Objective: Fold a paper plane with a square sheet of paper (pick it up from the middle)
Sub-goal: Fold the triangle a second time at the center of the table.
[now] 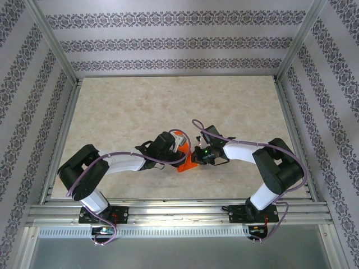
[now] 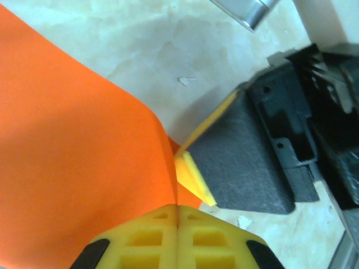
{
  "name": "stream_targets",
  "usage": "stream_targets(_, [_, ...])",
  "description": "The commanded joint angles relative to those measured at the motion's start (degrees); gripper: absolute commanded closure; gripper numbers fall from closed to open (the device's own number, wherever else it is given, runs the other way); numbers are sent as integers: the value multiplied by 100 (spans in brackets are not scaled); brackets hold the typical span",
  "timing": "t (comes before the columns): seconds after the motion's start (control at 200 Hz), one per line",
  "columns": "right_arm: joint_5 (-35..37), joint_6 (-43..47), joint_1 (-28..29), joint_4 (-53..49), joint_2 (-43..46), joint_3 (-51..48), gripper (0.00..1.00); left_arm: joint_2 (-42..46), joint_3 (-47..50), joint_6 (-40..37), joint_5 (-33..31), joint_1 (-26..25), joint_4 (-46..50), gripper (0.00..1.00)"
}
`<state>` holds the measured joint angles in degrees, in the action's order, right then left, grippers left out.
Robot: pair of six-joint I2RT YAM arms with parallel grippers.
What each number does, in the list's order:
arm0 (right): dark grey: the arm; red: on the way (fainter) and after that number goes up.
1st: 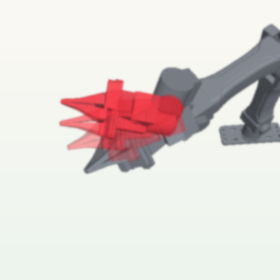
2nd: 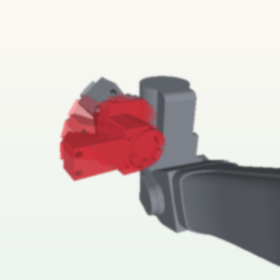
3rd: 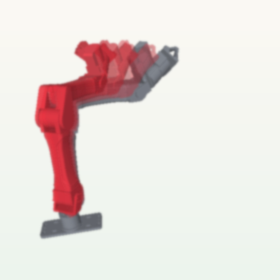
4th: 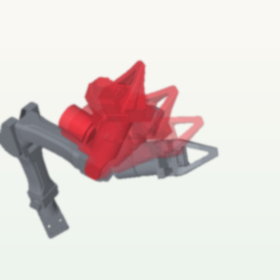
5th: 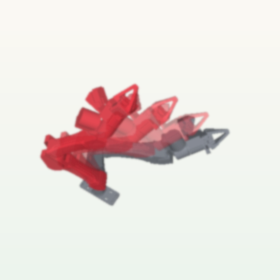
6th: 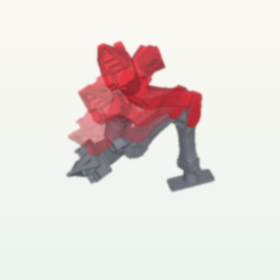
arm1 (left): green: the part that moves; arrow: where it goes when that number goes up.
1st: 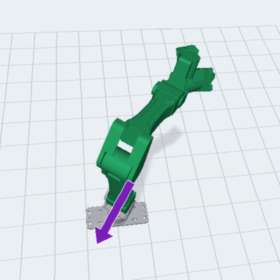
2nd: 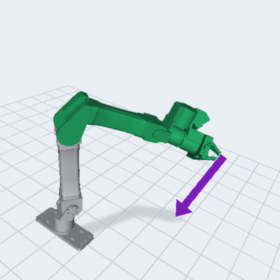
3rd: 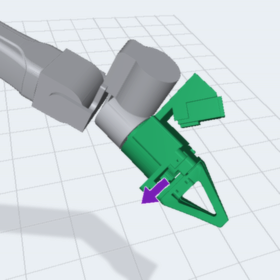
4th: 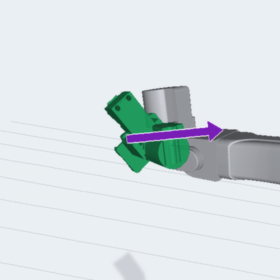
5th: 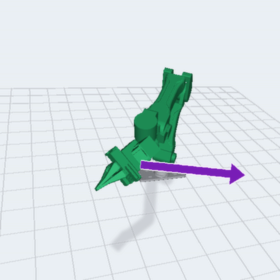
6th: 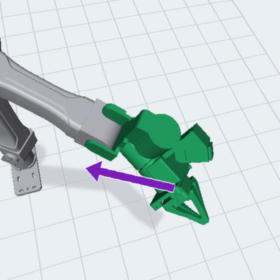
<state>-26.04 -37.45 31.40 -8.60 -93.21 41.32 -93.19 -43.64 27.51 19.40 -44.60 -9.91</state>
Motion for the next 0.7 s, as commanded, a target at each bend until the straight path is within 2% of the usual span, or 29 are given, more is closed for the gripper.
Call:
stream_targets(0.0, [433, 203, 59, -606, -146, -19, 100, -110, 42, -47, -10, 157, -48, 100])
stream_targets(0.295, [320, 212, 68, -631, -41, 51, 100, -304, -46, -304, -40, 268, 272, 99])
stream_targets(0.694, [258, 150, 77, -602, -3, 60, 100, -297, -112, -561, -454, 294, 612, 98])
